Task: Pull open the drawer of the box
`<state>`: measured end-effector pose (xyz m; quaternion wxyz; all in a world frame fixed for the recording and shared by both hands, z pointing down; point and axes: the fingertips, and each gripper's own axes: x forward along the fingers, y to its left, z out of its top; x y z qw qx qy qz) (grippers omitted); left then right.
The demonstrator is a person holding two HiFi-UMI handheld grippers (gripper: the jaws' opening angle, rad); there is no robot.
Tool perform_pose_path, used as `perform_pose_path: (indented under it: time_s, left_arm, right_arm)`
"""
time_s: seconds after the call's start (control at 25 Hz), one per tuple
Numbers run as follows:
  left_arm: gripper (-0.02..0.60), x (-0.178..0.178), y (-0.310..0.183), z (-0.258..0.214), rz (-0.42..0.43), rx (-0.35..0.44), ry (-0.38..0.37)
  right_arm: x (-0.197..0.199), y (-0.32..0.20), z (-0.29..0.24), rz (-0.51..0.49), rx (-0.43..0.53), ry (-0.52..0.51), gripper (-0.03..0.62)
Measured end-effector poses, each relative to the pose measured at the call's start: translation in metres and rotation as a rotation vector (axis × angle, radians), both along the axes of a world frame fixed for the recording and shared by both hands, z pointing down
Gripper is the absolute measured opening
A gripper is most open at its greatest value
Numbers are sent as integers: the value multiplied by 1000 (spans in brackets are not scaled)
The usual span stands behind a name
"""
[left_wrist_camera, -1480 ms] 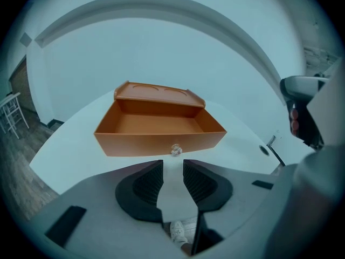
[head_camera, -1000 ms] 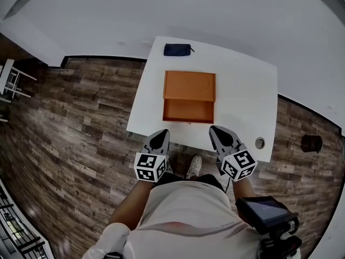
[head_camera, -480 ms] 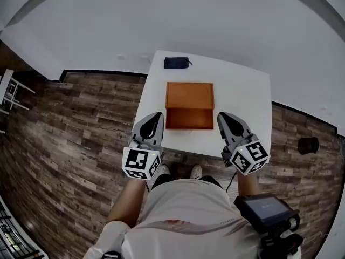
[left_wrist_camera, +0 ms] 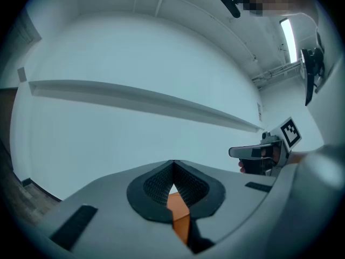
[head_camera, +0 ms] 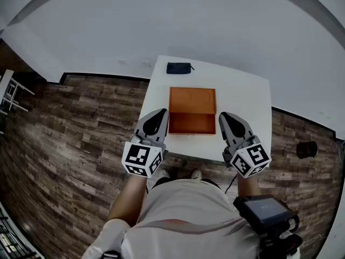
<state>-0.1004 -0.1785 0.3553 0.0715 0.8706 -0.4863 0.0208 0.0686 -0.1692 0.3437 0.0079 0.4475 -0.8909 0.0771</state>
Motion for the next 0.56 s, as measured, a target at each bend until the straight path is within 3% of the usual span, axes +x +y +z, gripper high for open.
perform_pose_path:
  time_s: [0.56]
  left_arm:
    - [9,-9,-9,10,10,-22,-6]
  right_arm:
    - [-2,-8,1,38,4,16,3]
